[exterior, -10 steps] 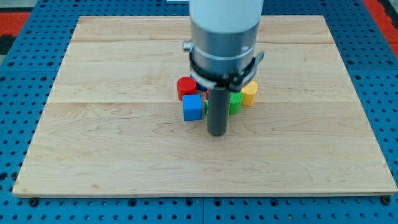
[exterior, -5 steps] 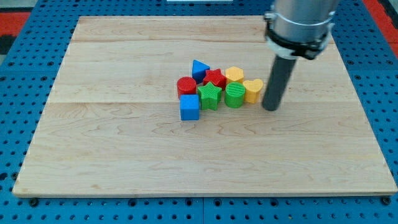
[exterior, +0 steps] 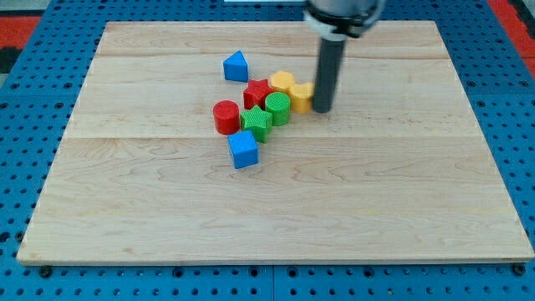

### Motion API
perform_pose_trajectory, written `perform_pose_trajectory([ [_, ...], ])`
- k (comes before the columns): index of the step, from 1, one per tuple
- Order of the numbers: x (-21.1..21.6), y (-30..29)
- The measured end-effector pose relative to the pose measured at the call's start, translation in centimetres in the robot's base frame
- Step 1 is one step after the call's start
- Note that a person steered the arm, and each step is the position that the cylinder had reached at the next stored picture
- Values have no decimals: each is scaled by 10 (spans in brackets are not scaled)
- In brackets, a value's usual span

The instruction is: Adjust the group of blocks at the center of the board

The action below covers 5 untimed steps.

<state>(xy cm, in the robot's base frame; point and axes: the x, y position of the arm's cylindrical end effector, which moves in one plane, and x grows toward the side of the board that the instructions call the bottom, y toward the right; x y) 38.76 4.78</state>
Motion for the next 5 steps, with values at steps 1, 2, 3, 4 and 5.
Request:
perform_pose_trajectory([
  [1,-9,6],
  [2,-76,2],
  [3,-113,-83],
  [4,-95,-43],
  [5,-50,-36],
])
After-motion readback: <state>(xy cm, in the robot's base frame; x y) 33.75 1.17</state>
